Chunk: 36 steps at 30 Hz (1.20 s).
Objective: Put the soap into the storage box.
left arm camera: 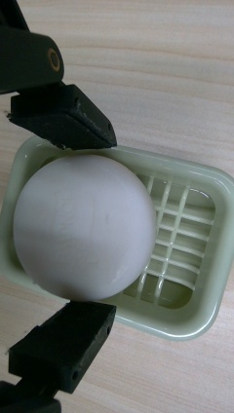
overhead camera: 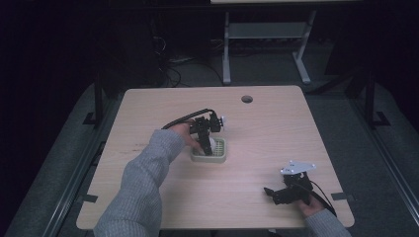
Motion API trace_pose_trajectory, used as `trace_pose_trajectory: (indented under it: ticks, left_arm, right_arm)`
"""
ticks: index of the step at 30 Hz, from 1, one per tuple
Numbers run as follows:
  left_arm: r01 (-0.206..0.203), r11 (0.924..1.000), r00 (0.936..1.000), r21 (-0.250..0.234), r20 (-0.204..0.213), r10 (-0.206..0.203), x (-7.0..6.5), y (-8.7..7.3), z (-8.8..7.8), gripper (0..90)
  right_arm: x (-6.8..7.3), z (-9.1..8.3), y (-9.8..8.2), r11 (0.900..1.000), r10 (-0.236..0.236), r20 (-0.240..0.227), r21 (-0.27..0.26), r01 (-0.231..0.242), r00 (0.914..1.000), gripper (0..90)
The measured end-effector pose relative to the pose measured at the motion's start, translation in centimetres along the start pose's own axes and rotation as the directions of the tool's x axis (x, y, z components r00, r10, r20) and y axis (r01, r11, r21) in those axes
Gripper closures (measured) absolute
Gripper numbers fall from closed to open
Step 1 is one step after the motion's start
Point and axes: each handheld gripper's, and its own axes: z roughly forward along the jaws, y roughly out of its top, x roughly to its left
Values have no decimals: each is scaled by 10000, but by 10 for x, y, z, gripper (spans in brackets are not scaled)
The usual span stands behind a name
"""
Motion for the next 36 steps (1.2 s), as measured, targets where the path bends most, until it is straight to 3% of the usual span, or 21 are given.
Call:
trace_pose_trajectory:
  ticks: [13,22,25,27,36]
  left_arm:
    - [108,9997,9999,-231,-7,-108,-5,-8,-9,184]
    - [-59,9997,9998,-240,-211,54,-14,-14,-21,186]
    - [80,9989,9998,-456,-180,-88,-16,-18,-24,189]
    - [-29,9990,9998,-449,-221,19,-16,-20,-24,190]
    - [161,9984,9997,-534,-176,-171,-19,-32,-26,193]
  right_arm:
    - [0,0,0,10000,27,-2,-9,-27,10000,0]
    - [0,0,0,10000,-21,2,7,21,10000,0]
    - [0,0,0,10000,-27,0,10,27,10000,0]
    - [0,0,0,10000,-32,-3,9,32,10000,0]
    - [0,0,0,10000,-37,-9,26,37,10000,0]
